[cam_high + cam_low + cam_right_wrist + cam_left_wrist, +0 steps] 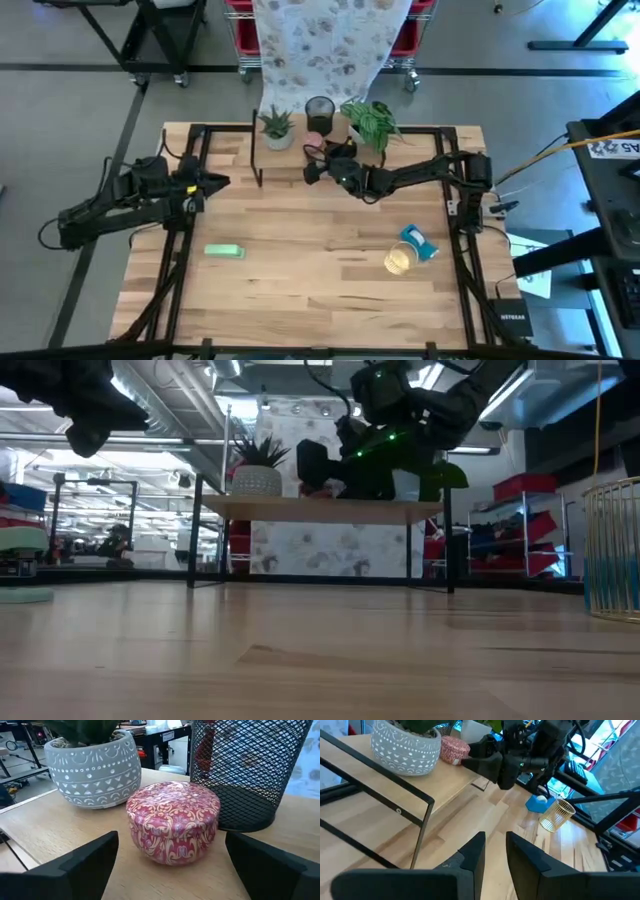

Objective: Stock shelves
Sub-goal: Remove the pink scented candle on the shelf, then remove the left potted plant on the shelf

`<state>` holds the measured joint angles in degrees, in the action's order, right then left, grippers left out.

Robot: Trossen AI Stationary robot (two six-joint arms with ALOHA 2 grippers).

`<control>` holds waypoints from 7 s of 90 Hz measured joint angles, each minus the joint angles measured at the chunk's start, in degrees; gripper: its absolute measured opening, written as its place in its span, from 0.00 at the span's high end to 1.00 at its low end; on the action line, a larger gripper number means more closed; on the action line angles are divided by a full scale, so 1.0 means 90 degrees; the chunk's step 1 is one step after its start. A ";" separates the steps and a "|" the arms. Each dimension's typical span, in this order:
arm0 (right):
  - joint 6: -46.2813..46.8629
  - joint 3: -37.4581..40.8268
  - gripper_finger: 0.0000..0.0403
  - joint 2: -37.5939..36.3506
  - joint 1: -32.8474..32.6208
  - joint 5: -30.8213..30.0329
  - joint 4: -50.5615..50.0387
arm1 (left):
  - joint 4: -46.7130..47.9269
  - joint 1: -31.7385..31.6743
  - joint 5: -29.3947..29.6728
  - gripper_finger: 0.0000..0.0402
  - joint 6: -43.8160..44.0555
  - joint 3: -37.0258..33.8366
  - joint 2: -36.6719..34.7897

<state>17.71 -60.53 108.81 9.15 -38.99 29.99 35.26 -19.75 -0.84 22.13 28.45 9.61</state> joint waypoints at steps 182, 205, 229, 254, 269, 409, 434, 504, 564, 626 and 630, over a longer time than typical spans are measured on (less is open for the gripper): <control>-0.1173 -0.0109 0.33 -0.0184 0.0230 0.2524 0.0068 | -0.0024 0.0001 -0.0001 0.85 -0.0153 0.0000 -0.0005; -0.1949 -0.0328 0.33 -0.0618 -0.0661 0.3634 -0.0640 | 0.0001 0.0000 0.0000 0.85 -0.0158 -0.0002 -0.0002; -0.1959 -0.0342 0.33 -0.1190 -0.1762 0.5712 -0.1843 | 0.0006 0.0002 0.0000 0.85 -0.0171 -0.0002 -0.0005; -0.1305 0.0204 0.33 -0.0257 -0.2283 0.4992 -0.0791 | -0.0014 0.0000 0.0002 0.85 -0.0172 -0.0002 -0.0005; -0.1149 -0.0015 0.33 0.1081 -0.1821 0.4840 0.0775 | -0.0021 0.0000 0.0006 0.85 -0.0174 -0.0002 -0.0005; -0.1976 -0.6161 0.19 0.4911 -0.0848 0.5806 -0.0311 | 0.0015 0.0000 0.0056 0.85 -0.0221 -0.0002 -0.0005; -0.2854 -0.6164 0.19 0.3992 -0.0791 0.4809 -0.2829 | 0.0043 0.0000 0.0056 0.85 -0.0221 -0.0002 -0.0005; -0.2461 -0.5370 0.97 0.4300 -0.0815 0.5439 -0.2200 | 0.0039 0.0000 0.0054 0.85 -0.0306 -0.0002 -0.0005; -0.2590 -0.7251 1.00 0.5075 -0.0840 0.5453 -0.2630 | 0.0049 0.0000 0.0142 0.85 -0.0230 -0.0002 -0.0005; -0.4717 -0.7258 1.00 0.1919 -0.0750 0.5068 -0.8296 | -0.2462 0.0000 -0.0519 0.85 -0.1129 0.0002 0.0997; -0.4657 -0.7258 1.00 0.1785 -0.0704 0.5006 -0.8455 | -0.2846 0.0002 -0.0685 0.85 -0.1286 0.0002 0.1311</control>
<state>-24.20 -125.86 124.88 2.81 6.07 -46.10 9.64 -19.73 -7.01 10.55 28.47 21.40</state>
